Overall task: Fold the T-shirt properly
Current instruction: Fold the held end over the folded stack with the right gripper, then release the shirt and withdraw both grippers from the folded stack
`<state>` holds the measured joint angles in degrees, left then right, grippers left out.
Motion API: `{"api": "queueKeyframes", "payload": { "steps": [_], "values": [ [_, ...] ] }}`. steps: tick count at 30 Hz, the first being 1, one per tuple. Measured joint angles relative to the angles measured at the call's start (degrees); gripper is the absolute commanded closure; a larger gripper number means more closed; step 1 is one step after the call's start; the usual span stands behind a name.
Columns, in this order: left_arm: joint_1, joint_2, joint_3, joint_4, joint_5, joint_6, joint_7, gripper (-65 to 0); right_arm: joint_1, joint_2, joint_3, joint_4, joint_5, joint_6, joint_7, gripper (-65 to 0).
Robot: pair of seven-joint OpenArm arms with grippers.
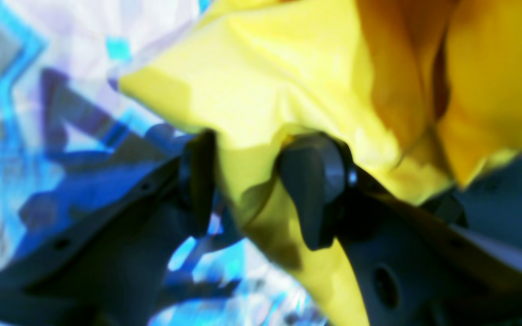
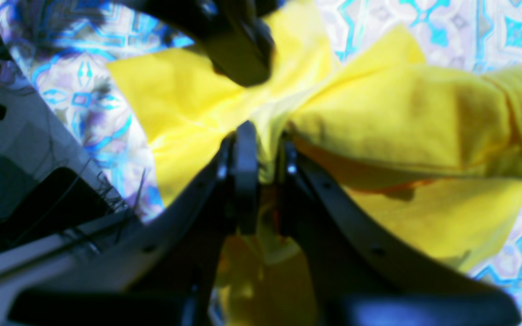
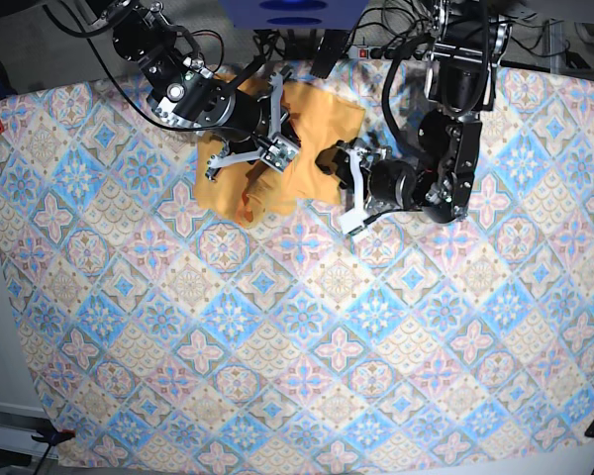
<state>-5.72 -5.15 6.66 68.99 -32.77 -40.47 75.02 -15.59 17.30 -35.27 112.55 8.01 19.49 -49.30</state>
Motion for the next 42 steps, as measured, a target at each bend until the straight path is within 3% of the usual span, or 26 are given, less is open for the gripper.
{"api": "queueKeyframes", "payload": {
  "steps": [3,8,11,16,23,26,29,37,42],
  "values": [
    [-0.3,1.8,0.2,-0.2,0.7,0.2,0.1,-29.1,0.2,0.0,0.0,0.0,0.0,0.4,0.0,-5.5],
    [-0.3,2.6,0.1,-0.3,0.8,0.2,0.3,-29.5,1.6,0.0,-0.3,-0.3,0.4,8.7,-1.1,-5.5],
    [-0.5,2.7,-0.1,-0.3,1.3,0.1,0.4,-29.6,4.9,-0.3,-1.5,-0.4,0.2,13.9,-7.2,-5.5],
    [-1.0,1.3,-2.4,-0.5,0.8,-0.1,0.8,-29.7,10.4,-0.2,-6.8,-0.4,0.2,14.4,-14.0,-5.6],
    [-1.2,-5.3,-5.4,0.8,0.3,0.0,0.9,-29.8,11.8,-0.9,-8.3,-0.9,0.5,14.4,-15.3,-10.6],
    [-0.9,-6.0,-5.4,2.7,2.0,0.2,1.7,-29.8,11.9,-1.1,-8.3,-0.9,0.6,15.1,-15.0,-10.9],
    [-1.0,-6.2,-5.4,2.6,2.2,0.2,1.7,-29.8,12.8,-1.1,-8.4,-1.0,0.6,21.1,-15.5,-10.9],
    [-1.1,-6.3,-5.4,2.7,2.3,0.1,1.8,-29.8,17.4,-1.3,-12.1,-2.6,1.0,20.6,-15.3,-11.2],
    [-1.1,-6.6,-5.4,2.7,2.4,0.2,1.7,-29.8,18.0,-3.4,-11.8,-2.3,0.4,20.5,-23.6,-13.5]
  ]
}}
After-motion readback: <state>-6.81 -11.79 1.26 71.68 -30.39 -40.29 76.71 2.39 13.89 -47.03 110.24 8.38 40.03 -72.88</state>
